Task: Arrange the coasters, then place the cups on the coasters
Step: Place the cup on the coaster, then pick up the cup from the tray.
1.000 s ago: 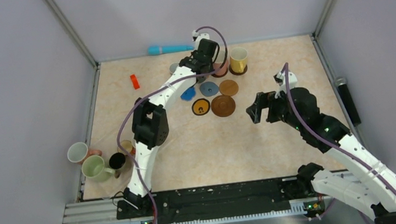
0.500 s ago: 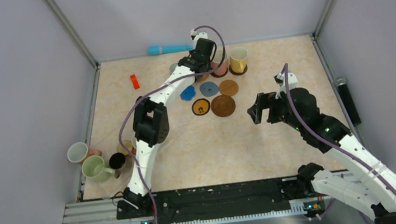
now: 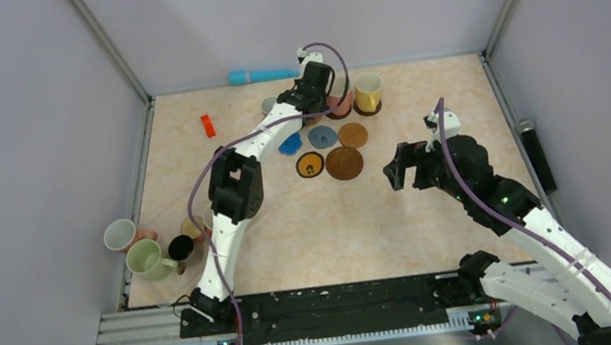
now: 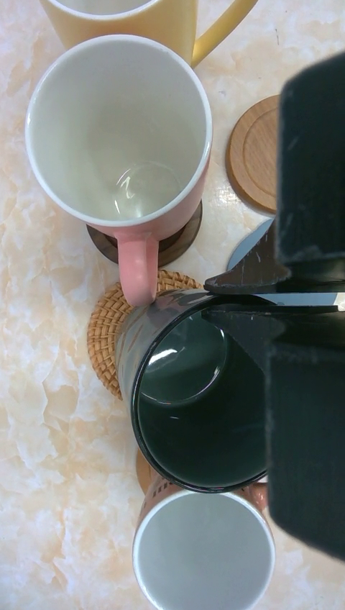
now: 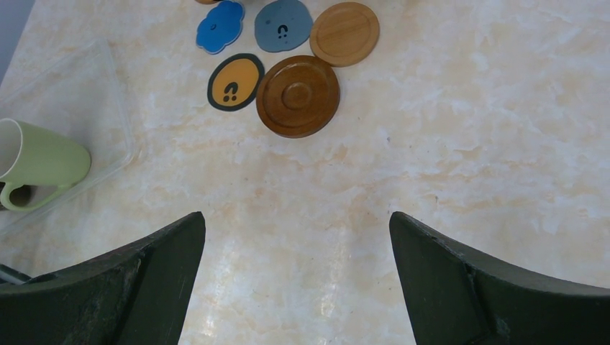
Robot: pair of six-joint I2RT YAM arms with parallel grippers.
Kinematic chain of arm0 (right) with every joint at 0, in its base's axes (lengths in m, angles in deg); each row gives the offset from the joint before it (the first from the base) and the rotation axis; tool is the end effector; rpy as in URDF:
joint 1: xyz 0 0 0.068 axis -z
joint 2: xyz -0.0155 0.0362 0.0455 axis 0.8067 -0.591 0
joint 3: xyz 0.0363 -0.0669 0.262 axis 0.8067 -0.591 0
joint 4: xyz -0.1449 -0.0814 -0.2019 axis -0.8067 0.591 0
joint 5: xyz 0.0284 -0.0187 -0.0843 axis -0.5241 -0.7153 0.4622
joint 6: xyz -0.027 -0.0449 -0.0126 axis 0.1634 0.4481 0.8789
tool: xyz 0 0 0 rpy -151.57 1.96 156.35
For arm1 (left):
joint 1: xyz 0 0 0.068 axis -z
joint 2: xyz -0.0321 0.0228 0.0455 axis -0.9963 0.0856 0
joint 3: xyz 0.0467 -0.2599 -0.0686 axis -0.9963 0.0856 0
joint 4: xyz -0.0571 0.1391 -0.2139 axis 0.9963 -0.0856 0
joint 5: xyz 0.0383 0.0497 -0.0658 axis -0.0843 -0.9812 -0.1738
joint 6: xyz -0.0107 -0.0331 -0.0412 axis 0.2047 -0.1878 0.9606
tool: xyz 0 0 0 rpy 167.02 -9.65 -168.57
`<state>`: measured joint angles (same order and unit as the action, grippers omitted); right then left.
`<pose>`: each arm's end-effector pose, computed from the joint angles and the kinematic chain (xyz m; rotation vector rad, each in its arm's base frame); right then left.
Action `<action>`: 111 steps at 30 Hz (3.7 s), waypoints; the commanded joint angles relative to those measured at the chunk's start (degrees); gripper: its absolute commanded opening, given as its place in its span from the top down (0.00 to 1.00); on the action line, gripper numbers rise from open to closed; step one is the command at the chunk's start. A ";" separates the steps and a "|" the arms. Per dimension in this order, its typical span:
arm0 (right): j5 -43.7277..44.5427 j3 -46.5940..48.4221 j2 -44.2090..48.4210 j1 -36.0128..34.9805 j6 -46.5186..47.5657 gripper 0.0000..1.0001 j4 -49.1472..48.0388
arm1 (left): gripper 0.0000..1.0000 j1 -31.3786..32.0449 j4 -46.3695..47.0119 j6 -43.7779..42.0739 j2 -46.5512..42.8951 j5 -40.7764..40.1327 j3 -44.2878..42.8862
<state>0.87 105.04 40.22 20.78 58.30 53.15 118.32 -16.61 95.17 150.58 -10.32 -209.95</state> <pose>0.1405 0.0848 0.3254 -0.1087 2.0360 0.4543 0.4639 -0.2872 0.2400 0.0452 2.1618 -0.0792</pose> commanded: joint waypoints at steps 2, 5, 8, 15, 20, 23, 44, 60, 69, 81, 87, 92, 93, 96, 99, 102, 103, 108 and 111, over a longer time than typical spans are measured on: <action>1.24 2.57 0.95 -0.56 1.16 0.02 -0.71 | 1.00 -0.19 7.29 -2.00 -0.72 -0.03 -3.72; 1.33 2.33 1.02 -0.58 1.28 0.02 -0.71 | 1.00 -0.13 7.76 -2.94 -0.31 -0.99 -3.78; 1.53 2.13 0.95 -0.58 1.38 0.01 -0.71 | 1.00 -0.19 8.34 -3.73 0.03 -1.43 -3.78; 1.93 2.26 0.59 -0.58 1.95 0.01 -0.84 | 0.99 -0.16 8.94 -4.25 0.80 -0.18 -3.96; 2.24 2.61 0.77 -0.63 2.42 0.01 -0.56 | 0.93 -0.16 8.92 -4.39 1.40 0.57 -3.87; 2.43 2.82 0.90 -0.58 2.65 0.01 -0.30 | 0.88 -0.17 8.93 -4.60 1.58 0.51 -3.83; 2.82 2.83 1.56 -0.57 2.80 0.01 0.26 | 0.66 -0.01 9.03 -6.38 -1.99 -0.68 -2.12; 2.87 1.42 2.11 -0.58 1.50 0.01 3.64 | 0.44 0.43 1.89 -0.92 -28.75 -1.31 20.09; 1.33 -0.18 4.35 -0.58 1.29 0.01 3.94 | 0.01 0.43 -0.28 2.63 -49.11 -5.57 42.55; -1.50 -2.26 5.67 -0.54 0.14 0.02 4.65 | 0.01 0.35 -12.34 16.65 -78.08 -16.51 68.03; -3.00 -2.57 4.74 -0.60 -1.08 0.03 3.66 | 0.21 0.10 -22.87 28.65 -87.37 -19.78 73.93; -2.81 -3.37 4.02 -0.58 -1.09 0.04 3.56 | 0.31 0.02 -31.64 38.30 -90.45 -23.95 75.00; -2.71 -3.52 4.03 -0.57 -1.05 0.04 3.55 | 0.34 -0.05 -32.39 39.49 -90.80 -24.52 75.09; -2.83 -3.66 4.14 -0.61 -1.16 0.04 3.56 | 0.39 -0.71 -33.16 41.63 -91.38 -24.83 75.73; -2.89 -3.64 4.47 -0.58 -1.22 0.04 3.75 | 0.45 -1.85 -33.90 44.35 -91.03 -24.89 76.50; -2.79 -3.67 4.94 -0.58 -1.18 0.04 3.86 | 0.50 -3.36 -34.54 46.47 -90.18 -24.46 77.26; -2.80 -3.75 5.02 -0.58 -1.20 0.04 3.87 | 0.50 -3.91 -34.78 46.81 -89.59 -24.21 77.32; -2.87 -4.01 5.11 -0.58 -1.12 0.04 3.77 | 0.52 -6.53 -34.58 47.72 -87.77 -22.52 78.21; -2.89 -4.19 5.28 -0.63 -1.16 0.04 3.59 | 0.54 -7.87 -33.06 47.55 -87.24 -21.59 79.68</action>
<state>-1.71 101.19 44.62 20.76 57.56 58.50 111.96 -50.69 140.26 62.91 -32.11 -131.70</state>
